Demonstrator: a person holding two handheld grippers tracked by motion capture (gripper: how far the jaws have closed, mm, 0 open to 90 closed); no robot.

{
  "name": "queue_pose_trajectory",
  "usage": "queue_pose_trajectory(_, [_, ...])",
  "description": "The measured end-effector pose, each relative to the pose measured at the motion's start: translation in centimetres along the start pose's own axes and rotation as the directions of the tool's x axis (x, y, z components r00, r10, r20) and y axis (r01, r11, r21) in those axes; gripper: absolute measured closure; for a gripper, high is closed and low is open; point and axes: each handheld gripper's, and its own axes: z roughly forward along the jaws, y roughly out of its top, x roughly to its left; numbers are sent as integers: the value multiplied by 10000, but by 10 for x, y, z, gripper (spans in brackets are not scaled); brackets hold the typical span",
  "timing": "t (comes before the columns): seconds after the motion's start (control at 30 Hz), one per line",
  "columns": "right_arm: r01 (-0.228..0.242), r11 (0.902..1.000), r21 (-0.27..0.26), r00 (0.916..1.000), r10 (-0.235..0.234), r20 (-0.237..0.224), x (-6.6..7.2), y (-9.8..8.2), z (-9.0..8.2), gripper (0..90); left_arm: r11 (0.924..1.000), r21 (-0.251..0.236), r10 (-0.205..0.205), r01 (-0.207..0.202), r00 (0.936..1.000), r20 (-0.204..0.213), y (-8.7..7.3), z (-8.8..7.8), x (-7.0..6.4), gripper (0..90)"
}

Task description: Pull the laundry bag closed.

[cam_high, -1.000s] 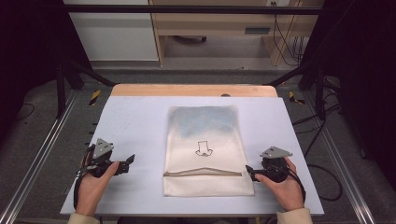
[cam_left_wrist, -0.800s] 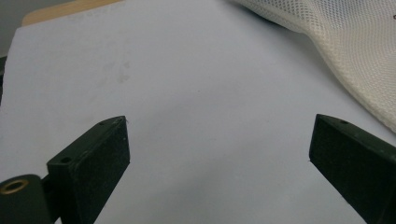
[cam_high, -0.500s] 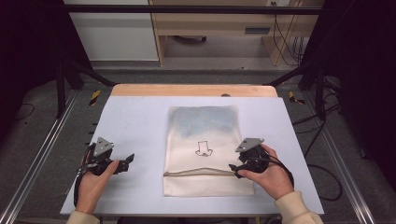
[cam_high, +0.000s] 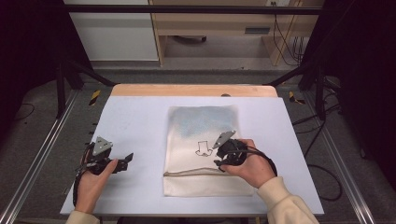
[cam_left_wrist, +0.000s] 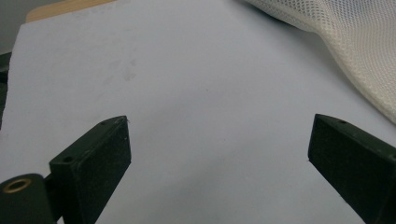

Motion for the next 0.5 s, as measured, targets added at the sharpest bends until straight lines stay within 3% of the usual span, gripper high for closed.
queue_pose_trajectory(0.17, [410,9991,-101,9987,-412,-283,5,14,1,520,9999,68,-84,84,10000,32,0,2,2,57])
queue_pose_trajectory(0.5, [936,9956,74,9934,-929,-671,19,33,6,589,9996,203,-174,176,9998,-89,-3,2,4,57])
